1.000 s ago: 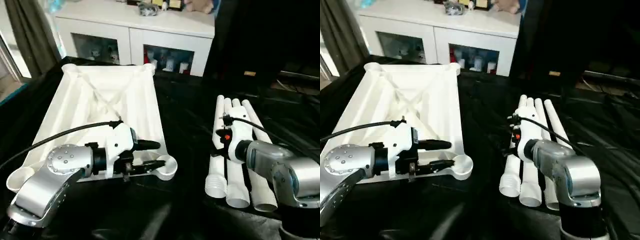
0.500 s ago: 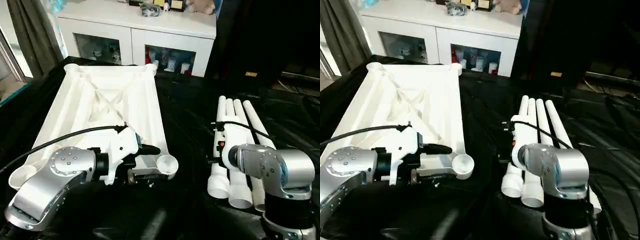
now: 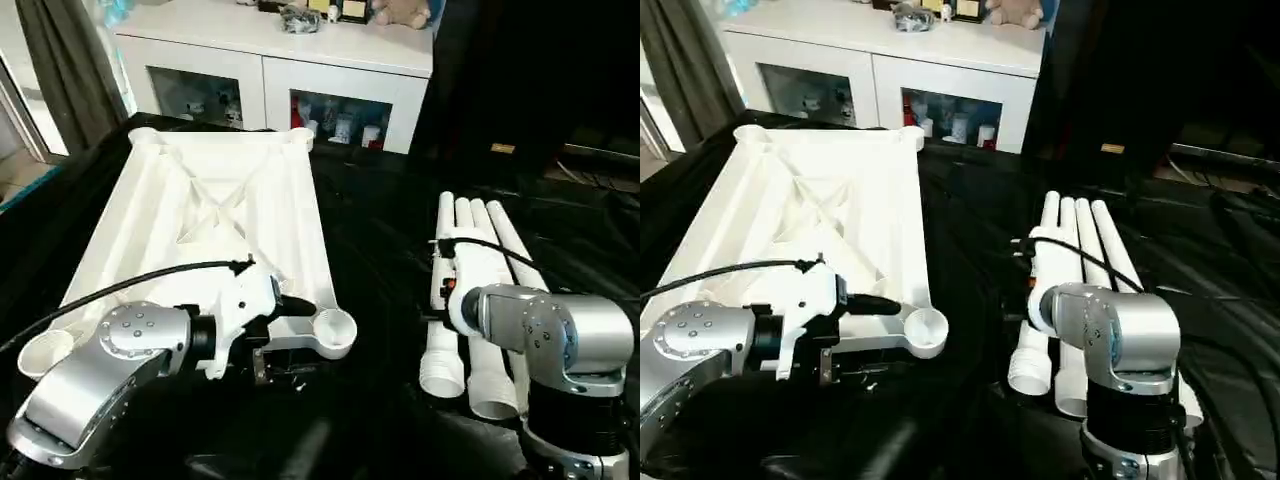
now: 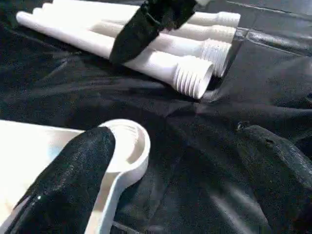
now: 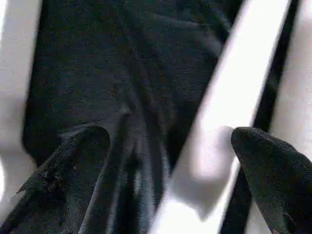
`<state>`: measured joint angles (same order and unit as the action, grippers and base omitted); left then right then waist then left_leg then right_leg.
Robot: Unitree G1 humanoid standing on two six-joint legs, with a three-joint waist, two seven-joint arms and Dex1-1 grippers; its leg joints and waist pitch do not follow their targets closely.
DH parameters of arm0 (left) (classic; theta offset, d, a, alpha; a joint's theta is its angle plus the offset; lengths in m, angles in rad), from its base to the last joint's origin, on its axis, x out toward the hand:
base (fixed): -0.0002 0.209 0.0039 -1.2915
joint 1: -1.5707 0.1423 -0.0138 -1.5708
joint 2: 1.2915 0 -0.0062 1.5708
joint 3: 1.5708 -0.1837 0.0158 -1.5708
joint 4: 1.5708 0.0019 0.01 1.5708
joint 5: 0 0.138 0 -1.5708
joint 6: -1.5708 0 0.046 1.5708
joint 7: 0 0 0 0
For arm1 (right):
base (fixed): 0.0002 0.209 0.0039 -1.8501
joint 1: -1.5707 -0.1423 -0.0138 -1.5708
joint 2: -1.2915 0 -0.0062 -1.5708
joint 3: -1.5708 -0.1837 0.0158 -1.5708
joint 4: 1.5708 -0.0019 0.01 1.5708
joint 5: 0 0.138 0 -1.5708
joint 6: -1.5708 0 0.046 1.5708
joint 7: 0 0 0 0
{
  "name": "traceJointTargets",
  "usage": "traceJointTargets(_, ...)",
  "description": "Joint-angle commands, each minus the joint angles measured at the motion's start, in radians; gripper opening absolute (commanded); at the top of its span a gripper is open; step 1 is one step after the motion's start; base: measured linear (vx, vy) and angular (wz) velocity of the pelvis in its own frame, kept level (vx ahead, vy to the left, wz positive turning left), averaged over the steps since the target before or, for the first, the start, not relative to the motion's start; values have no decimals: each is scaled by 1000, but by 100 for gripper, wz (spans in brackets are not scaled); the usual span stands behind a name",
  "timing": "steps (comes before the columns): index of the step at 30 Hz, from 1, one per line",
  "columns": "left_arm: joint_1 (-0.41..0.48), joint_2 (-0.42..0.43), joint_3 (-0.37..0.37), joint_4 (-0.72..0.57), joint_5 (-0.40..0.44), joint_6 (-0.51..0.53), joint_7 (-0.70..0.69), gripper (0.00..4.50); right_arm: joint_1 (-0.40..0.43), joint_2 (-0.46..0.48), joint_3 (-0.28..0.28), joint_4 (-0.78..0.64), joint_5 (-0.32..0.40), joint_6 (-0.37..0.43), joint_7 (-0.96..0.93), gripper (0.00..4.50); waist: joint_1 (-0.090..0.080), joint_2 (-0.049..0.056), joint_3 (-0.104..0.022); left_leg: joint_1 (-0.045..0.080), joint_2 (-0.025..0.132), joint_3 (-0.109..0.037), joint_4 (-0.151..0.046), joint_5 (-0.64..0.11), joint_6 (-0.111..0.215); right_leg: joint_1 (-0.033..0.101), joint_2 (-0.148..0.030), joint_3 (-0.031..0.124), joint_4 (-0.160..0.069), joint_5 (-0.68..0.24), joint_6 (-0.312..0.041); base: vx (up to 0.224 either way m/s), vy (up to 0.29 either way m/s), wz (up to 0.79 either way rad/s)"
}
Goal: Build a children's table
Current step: Pick table leg
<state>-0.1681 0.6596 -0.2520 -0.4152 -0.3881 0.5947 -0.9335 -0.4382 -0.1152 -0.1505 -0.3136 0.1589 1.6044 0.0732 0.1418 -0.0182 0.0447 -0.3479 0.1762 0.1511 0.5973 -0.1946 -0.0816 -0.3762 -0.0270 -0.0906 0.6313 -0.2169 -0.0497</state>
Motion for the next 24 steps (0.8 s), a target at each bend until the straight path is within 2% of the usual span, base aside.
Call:
traceJointTargets(1, -1, 8, 5, 8, 3, -3, -4, 449, -12, -14, -15, -29, -9, 10, -6, 450, -3, 16, -49, 9, 53, -20, -81, -143, -77, 39, -118, 81, -90, -235, 6, 0, 0, 0)
traceJointTargets(6, 7, 13, 10, 7, -2, 0, -6, 449, -1, -31, -16, -30, -7, 10, -6, 450, -3, 16, -48, 10, 52, -20, -81, -155, -74, 39, -120, 81, -94, -262, 11, 0, 0, 0)
traceJointTargets(13, 8, 19, 10, 2, -2, 6, -8, 449, 47, -27, 0, 11, 8, 10, 11, 450, -2, 16, -48, 8, 53, -20, -80, -150, -70, 39, -119, 81, -93, -244, 4, 0, 0, 0)
traceJointTargets(18, 4, 23, 6, 3, 12, -8, -6, 449, 61, -6, -16, 27, 16, 10, 14, 450, -2, 16, -47, 10, 53, -20, -81, -163, -67, 38, -120, 81, -96, -277, 4, 0, 0, 0)
traceJointTargets(19, 3, 21, 5, 3, 14, -13, -3, 450, 63, -1, -23, 31, 14, 10, 13, 431, -2, 15, -46, 10, 52, -20, -82, -164, -65, 37, -121, 81, -97, -289, 6, 0, 0, 0)
traceJointTargets(23, 2, 14, 5, 1, 16, -22, 3, 450, 67, -1, -29, 37, 11, 10, 11, 420, -3, 16, -48, 10, 55, -21, -82, -159, -69, 37, -120, 80, -94, -271, 4, 0, 0, 0)
traceJointTargets(24, 2, 12, 4, 0, 15, -21, 4, 450, 69, -1, -30, 37, 11, 10, 11, 398, -3, 16, -48, 10, 55, -21, -82, -156, -70, 37, -120, 81, -93, -261, 2, 0, 0, 0)
